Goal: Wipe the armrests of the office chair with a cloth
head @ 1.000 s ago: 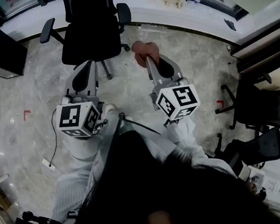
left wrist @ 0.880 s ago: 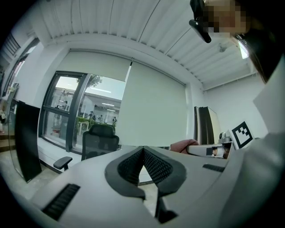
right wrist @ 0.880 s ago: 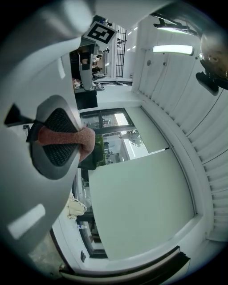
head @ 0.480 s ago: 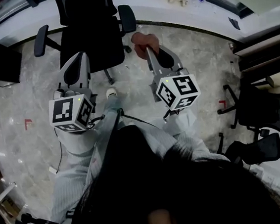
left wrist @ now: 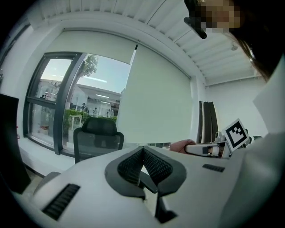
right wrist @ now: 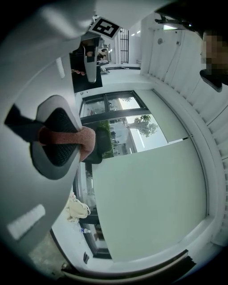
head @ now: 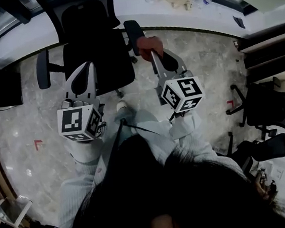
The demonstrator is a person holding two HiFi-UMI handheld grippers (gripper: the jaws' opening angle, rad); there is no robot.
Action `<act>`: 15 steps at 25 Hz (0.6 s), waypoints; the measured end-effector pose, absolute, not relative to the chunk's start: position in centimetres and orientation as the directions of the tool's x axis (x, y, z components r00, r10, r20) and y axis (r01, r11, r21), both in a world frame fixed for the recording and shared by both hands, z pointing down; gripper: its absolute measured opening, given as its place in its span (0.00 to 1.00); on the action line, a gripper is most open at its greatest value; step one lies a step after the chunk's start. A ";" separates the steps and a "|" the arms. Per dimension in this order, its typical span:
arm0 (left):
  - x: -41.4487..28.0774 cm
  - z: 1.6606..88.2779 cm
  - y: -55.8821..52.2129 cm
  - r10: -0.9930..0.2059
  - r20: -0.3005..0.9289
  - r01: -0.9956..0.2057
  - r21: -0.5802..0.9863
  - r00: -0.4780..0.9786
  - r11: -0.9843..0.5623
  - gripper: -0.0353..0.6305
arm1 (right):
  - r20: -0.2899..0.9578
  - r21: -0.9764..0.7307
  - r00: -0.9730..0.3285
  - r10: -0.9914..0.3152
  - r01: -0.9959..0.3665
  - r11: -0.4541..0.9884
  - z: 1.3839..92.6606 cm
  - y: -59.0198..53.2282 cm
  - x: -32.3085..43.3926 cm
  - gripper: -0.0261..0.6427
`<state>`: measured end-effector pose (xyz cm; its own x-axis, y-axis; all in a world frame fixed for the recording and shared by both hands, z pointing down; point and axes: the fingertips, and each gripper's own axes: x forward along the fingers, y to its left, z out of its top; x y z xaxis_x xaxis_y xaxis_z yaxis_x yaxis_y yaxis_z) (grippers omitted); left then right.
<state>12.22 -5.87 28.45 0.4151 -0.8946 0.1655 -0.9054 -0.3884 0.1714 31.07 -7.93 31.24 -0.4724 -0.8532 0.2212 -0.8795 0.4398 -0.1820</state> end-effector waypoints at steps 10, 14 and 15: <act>10.2 33.5 -11.5 -0.886 0.245 -0.912 0.228 0.394 -0.342 0.06 | 0.360 -0.149 -0.479 -0.801 -0.877 0.457 37.8 -17.6 30.9 0.08; 9.5 35.9 -11.6 -0.890 0.287 -0.926 0.246 0.353 -0.288 0.06 | 0.407 -0.105 -0.507 -0.760 -0.852 0.512 42.2 -24.0 31.0 0.08; 9.1 36.4 -11.7 -0.894 0.294 -0.930 0.246 0.339 -0.272 0.06 | 0.415 -0.097 -0.515 -0.750 -0.845 0.526 43.4 -25.7 31.0 0.08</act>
<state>9.12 -11.68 36.36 0.3392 -0.8937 0.2938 -0.9303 -0.2722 0.2458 31.00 -25.74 43.39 -0.5145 -0.7504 0.4148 -0.8450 0.5259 -0.0968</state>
